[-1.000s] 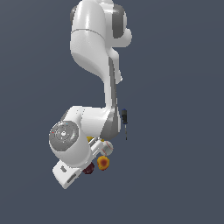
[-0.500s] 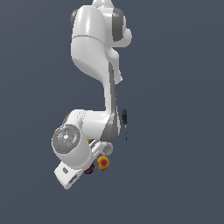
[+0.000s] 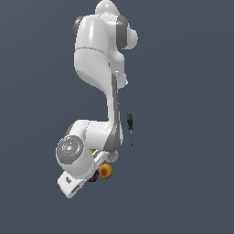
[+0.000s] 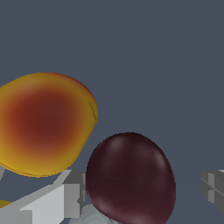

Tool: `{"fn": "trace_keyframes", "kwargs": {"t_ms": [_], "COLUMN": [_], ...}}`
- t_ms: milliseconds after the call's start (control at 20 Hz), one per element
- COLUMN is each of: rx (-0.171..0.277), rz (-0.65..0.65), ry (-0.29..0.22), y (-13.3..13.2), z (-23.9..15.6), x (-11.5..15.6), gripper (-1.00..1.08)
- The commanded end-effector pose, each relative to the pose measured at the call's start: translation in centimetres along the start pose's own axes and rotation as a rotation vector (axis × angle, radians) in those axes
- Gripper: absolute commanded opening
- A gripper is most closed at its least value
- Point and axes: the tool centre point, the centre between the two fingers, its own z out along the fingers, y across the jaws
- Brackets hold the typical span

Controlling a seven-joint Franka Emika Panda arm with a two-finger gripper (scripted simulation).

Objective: Pick up a designated object from a clutter of objects.

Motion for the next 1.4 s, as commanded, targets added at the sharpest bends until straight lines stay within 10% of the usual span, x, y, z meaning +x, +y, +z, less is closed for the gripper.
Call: {"fn": "trace_keyframes", "kwargs": {"t_ms": [0, 50, 1350], "rx": [0.011, 0.011, 0.001], "rz": [-0.009, -0.009, -0.006], "ry": [0.001, 0.001, 0.003], "y": [-0.7, -0.7, -4.8], "z": [0.6, 0.6, -6.3], "x": [0.7, 0.7, 4.8], "gripper": [1.0, -1.0, -1.0]}}
